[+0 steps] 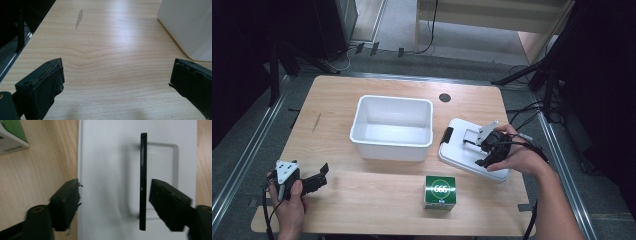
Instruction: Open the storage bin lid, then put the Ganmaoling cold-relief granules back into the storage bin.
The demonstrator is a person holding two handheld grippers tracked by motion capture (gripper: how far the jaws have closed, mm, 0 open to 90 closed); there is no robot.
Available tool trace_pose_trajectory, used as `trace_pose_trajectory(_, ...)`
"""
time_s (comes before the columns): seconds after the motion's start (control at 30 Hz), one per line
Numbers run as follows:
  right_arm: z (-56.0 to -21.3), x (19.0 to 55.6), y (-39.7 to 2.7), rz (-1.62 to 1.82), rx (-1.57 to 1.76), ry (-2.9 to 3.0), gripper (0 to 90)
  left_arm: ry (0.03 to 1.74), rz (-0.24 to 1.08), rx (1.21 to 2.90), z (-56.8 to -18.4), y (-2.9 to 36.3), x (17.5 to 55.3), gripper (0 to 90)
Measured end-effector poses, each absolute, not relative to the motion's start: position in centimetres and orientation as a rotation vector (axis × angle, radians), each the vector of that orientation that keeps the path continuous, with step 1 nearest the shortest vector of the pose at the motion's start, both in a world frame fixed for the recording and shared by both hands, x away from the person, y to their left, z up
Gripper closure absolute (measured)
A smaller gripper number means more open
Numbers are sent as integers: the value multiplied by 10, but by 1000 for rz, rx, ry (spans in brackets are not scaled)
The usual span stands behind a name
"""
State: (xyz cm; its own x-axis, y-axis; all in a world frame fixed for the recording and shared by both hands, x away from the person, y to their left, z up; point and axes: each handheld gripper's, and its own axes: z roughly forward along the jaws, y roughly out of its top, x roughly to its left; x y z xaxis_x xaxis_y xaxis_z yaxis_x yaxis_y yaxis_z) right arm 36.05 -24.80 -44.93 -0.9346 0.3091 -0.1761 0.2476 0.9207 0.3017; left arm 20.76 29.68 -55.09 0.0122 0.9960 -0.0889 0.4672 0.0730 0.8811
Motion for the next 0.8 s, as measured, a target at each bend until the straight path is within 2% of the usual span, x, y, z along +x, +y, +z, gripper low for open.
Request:
trace_pose_trajectory(0.07,-446,356,-246,420,433,2859,101,1565,852,1505,-551,297,208,0)
trace_pose_trajectory(0.1,-443,351,-244,414,417,2892,0,1565,852,1506,-551,297,208,0)
trace_pose_trajectory(0.8,-430,316,-220,535,413,2888,0,1563,852,1507,-551,297,207,0)
